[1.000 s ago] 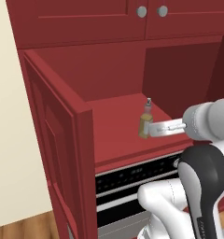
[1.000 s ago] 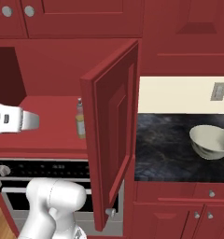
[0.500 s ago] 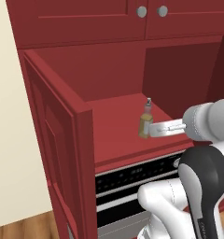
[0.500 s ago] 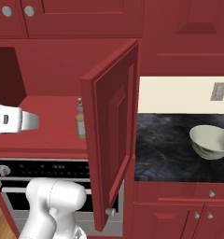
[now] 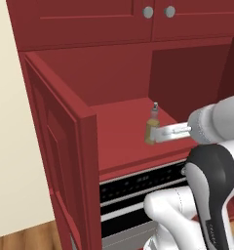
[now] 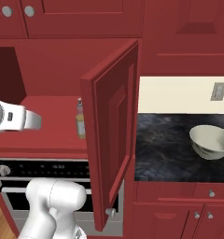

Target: Retrieve the bottle and the shaker from the cabinet and place them next to the mixing bowl on the counter. Then add garlic from the fridge to the mixing bowl.

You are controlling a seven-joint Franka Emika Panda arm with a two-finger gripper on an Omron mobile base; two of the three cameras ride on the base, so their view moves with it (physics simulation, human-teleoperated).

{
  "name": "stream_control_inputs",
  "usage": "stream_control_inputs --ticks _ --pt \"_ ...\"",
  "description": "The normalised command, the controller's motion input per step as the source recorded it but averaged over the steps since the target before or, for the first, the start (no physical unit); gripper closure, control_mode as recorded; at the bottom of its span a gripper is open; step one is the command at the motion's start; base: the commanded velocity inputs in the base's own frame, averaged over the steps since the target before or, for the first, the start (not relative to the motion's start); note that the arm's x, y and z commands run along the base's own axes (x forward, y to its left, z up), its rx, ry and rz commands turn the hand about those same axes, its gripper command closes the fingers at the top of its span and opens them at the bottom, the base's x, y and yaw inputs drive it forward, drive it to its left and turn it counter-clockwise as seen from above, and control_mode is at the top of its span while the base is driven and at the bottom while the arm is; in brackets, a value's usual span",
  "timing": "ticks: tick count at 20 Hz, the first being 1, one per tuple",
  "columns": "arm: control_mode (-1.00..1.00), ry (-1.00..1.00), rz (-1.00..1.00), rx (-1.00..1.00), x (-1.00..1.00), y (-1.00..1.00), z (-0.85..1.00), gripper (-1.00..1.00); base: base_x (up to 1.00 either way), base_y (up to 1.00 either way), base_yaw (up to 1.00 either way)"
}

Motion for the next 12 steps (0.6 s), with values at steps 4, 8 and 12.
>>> stream_control_inputs --ticks 4,8,12 --pt "-1.0 0.29 0.0 0.0 0.16 0.0 0.0 -1.0 0.0 0.0 0.0" --pt "-1.0 0.12 0.0 0.0 0.06 -0.1 -0.08 -1.0 0.0 0.0 0.0" --pt "-1.0 -0.17 0.0 -0.02 0.18 -0.29 -0.77 -1.0 0.0 0.0 0.0"
